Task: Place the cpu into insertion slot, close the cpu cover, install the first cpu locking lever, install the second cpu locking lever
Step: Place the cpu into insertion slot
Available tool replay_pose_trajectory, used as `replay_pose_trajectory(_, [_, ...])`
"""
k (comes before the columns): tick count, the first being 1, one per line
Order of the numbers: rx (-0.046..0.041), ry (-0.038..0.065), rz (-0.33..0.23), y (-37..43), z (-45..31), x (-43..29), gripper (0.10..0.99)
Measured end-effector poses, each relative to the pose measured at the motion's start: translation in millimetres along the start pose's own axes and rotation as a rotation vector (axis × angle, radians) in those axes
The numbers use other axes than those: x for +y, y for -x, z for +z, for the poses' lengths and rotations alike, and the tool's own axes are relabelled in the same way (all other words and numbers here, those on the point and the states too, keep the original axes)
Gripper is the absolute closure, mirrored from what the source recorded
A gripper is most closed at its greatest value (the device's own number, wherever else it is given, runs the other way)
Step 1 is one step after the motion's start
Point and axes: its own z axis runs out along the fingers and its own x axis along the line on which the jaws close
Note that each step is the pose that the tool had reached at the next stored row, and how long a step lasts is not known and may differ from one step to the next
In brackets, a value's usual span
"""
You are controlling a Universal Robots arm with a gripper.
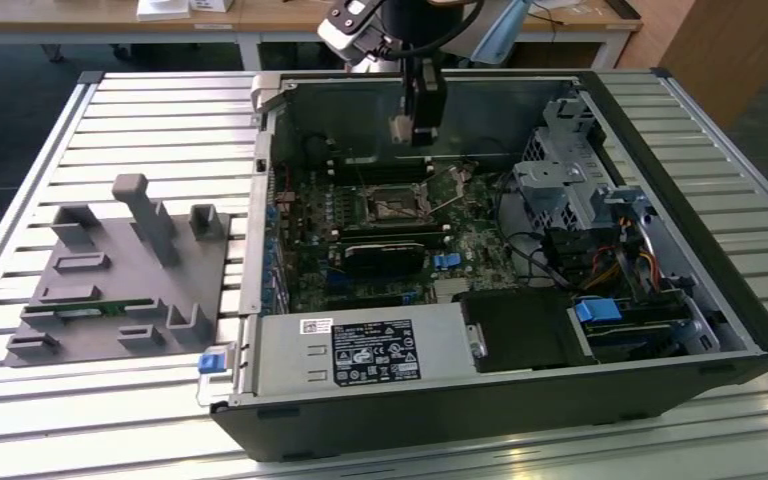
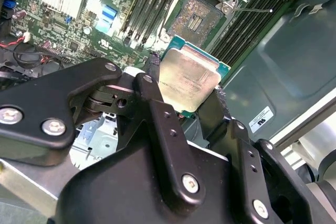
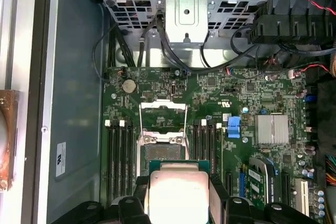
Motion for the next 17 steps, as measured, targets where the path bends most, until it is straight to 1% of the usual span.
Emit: replay_pose_trajectory(17, [-0.0001,-0.004,0.0,0.1,6.5,-0.5,0.549])
